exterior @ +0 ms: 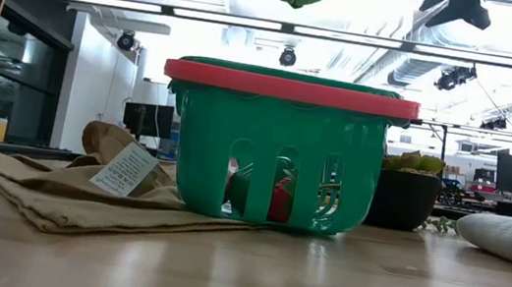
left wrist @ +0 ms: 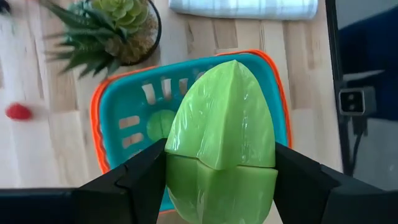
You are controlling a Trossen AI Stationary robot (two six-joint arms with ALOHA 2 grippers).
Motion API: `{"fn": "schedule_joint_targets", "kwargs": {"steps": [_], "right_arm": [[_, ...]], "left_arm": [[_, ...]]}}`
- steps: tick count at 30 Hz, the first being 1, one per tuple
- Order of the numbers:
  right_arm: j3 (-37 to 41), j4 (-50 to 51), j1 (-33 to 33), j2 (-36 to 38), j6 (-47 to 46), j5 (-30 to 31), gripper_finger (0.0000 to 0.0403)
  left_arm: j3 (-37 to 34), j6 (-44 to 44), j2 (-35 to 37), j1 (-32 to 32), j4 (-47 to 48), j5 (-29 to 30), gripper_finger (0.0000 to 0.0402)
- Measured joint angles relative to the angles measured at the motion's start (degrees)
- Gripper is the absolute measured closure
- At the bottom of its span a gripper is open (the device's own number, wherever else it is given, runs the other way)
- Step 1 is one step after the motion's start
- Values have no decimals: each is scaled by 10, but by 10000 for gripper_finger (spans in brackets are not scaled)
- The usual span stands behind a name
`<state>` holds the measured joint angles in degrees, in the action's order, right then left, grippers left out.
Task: Pick and placing Produce into tupperware
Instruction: Put the green starfruit into the green basket
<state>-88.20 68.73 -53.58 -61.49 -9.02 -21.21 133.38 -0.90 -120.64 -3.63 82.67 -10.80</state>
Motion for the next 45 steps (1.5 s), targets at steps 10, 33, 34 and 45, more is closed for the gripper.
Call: {"fn": "schedule_joint_targets", "kwargs": {"steps": [10,33,34,45], "right_arm": [[0,9,0,0,40,0,236],[0,-2,58,1,171,-50,236],[0,-2,61,1,174,-50,236],[0,-4,85,1,183,-49,236]], "left_arm": [[0,205,-2,37,1,77,167],[-1,709,-111,101,-9,167,167],[1,718,-118,100,-18,168,167],[-2,764,-177,100,8,168,167]]}}
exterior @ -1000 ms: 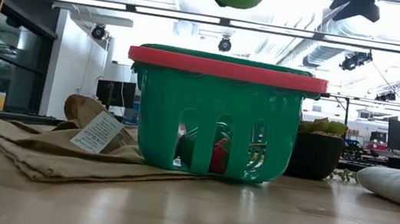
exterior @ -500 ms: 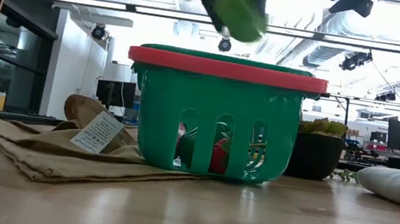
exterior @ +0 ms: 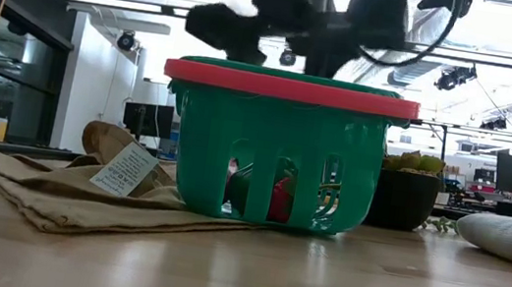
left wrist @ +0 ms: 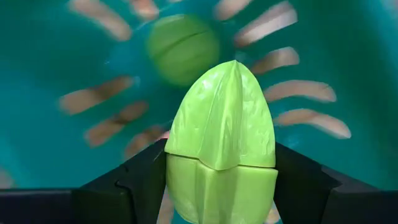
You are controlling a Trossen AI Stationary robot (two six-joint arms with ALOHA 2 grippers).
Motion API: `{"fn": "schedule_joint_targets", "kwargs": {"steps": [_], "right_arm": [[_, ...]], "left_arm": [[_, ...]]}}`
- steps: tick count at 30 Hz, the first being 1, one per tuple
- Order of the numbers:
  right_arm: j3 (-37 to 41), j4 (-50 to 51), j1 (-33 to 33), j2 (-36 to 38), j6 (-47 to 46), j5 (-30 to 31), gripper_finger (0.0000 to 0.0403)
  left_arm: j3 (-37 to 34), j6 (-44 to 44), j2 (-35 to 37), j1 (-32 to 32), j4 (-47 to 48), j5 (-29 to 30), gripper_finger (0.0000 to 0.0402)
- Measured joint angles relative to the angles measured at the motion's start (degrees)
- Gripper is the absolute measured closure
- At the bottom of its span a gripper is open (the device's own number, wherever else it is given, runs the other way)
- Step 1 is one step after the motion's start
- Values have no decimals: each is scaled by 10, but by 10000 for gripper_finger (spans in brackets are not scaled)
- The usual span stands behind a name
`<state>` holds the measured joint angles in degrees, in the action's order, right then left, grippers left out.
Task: Pick and placing Produce into tupperware
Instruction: Put the green starfruit into the green basket
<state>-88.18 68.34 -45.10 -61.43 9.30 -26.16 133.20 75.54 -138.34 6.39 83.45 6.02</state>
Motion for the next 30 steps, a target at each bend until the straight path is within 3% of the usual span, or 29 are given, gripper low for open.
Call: {"fn": "schedule_joint_targets", "kwargs": {"steps": [2,30], "right_arm": [[0,0,4,0,0,1,236],[0,2,29,0,-3,0,236]], "left_arm": [[4,10,-10,0,-27,0,167],[2,24,-20,0,21,26,167]]}}
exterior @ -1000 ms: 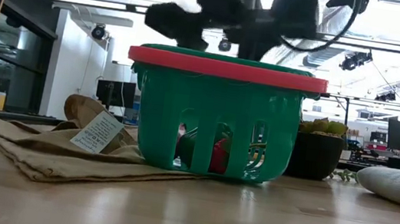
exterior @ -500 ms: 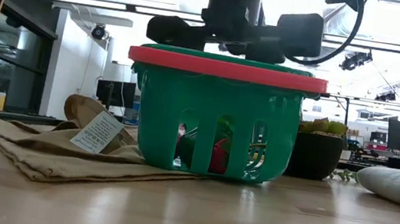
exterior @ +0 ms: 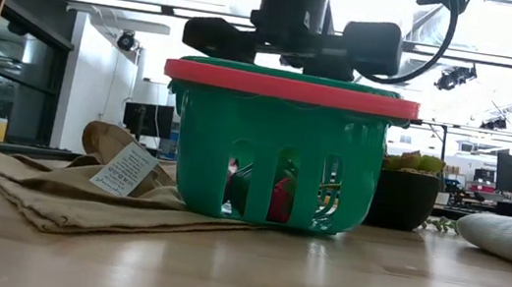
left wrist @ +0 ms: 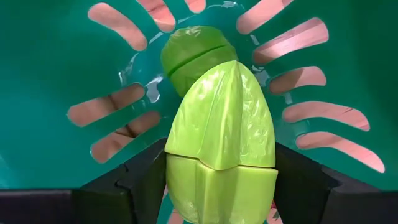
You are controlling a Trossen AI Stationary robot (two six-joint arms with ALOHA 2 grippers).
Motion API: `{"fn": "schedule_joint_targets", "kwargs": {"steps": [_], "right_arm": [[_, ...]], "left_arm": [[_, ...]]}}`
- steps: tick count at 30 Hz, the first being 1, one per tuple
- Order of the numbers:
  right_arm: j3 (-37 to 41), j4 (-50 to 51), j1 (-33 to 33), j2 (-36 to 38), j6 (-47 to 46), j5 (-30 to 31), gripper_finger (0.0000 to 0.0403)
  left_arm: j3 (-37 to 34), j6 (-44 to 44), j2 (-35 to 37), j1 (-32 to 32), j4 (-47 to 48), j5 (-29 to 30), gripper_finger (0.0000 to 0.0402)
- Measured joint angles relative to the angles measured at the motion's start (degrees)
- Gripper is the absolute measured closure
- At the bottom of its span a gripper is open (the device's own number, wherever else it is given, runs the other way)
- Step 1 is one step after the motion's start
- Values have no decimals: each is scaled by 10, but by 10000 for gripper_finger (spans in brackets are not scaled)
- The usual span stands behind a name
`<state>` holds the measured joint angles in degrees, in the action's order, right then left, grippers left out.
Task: Pick and placing Produce into tupperware
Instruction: Put the green starfruit into the green basket, then put the right red cherry into the green basket
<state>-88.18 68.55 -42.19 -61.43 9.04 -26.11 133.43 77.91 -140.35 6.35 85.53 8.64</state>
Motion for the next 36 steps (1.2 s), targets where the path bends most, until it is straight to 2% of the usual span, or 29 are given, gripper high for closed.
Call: {"fn": "schedule_joint_targets", "kwargs": {"steps": [22,31,36], "right_arm": [[0,10,0,0,-1,0,236],[0,11,0,0,-1,0,236],[0,11,0,0,-1,0,236]], "left_arm": [[0,-11,-5,0,-1,24,164],[0,-10,-5,0,-2,23,83],[0,-11,-5,0,-1,23,60]]}}
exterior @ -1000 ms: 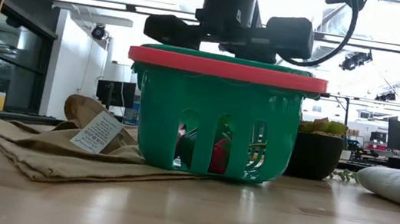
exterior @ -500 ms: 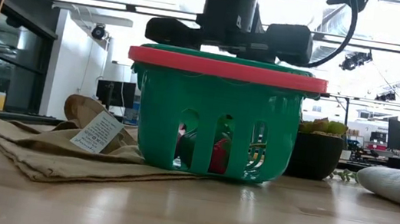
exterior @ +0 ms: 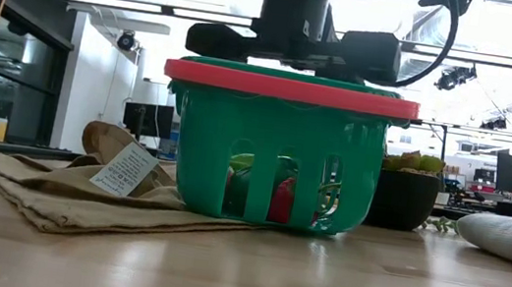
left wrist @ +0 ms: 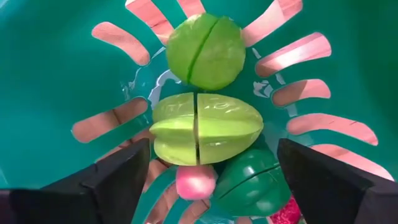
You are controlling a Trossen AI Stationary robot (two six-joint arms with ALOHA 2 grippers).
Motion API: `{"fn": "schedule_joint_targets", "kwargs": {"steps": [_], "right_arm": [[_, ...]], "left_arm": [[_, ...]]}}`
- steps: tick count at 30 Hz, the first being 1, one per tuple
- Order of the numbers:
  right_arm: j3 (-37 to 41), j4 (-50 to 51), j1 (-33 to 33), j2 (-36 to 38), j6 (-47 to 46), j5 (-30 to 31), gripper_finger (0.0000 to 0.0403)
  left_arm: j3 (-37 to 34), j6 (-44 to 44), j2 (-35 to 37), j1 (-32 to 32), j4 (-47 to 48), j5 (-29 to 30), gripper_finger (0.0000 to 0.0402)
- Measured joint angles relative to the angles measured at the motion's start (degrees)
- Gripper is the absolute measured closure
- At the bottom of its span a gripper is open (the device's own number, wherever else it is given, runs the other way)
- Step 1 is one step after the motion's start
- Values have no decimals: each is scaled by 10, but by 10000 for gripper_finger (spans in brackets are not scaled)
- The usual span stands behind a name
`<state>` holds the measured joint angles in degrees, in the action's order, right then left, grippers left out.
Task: Pick and placing Produce into tupperware
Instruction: Put the right red cherry into the green basket
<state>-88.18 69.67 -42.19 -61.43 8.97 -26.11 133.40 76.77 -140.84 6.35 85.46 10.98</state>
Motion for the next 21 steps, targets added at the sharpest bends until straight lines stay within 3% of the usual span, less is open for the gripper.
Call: {"fn": "schedule_joint_targets", "kwargs": {"steps": [4,12,21], "right_arm": [[0,0,0,0,-1,0,236],[0,-2,0,0,-11,0,236],[0,-6,0,0,-17,0,236]], "left_arm": [[0,-7,8,-1,5,0,64],[16,-56,59,-7,15,4,107],[16,-150,166,-7,19,88,167]]}}
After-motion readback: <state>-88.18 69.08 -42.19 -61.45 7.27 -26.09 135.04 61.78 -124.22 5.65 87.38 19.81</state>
